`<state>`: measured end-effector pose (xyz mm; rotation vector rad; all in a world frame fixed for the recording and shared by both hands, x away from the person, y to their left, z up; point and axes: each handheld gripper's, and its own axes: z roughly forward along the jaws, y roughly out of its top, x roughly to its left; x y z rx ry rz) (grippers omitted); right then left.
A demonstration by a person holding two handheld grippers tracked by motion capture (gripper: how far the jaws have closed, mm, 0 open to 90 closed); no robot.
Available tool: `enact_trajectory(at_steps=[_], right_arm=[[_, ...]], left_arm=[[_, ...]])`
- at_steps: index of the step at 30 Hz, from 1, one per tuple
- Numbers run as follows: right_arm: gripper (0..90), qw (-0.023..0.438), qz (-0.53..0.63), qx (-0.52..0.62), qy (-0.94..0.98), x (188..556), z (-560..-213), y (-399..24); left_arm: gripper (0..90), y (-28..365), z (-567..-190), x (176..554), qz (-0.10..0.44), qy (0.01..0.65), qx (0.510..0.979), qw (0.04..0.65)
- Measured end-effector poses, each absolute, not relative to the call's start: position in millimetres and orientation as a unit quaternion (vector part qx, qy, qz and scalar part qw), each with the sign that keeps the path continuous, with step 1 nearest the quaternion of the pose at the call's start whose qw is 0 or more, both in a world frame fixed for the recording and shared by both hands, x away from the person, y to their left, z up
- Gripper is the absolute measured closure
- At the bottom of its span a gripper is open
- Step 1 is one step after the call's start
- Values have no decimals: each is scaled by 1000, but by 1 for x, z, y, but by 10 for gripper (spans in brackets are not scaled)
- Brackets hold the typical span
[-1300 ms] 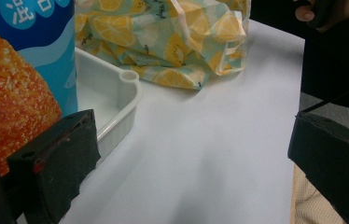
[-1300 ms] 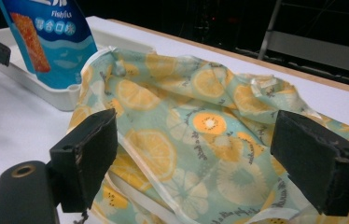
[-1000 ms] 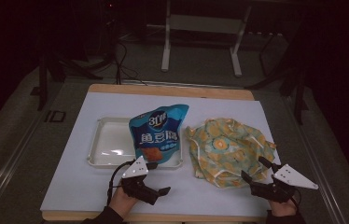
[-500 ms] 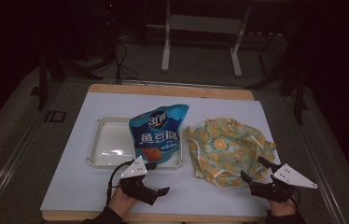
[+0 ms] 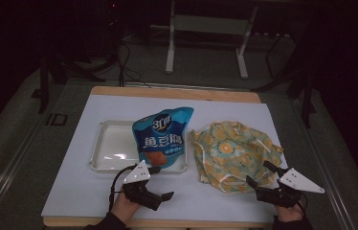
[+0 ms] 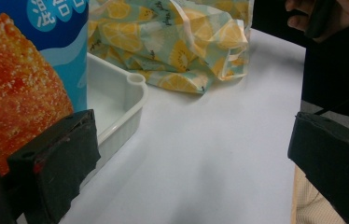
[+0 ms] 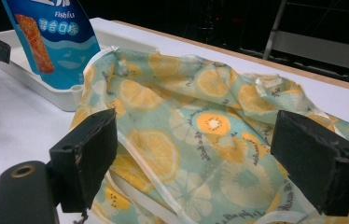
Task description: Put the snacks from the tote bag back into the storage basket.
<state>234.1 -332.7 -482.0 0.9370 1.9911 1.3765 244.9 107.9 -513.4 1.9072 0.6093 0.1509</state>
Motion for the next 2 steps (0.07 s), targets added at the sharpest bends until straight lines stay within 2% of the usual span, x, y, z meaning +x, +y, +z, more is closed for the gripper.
enact_trajectory(at_steps=[2], right_arm=[[147,270,511,347,739,234,-482,-333]], left_arm=[[24,108,-514,245,64,257,801,536]])
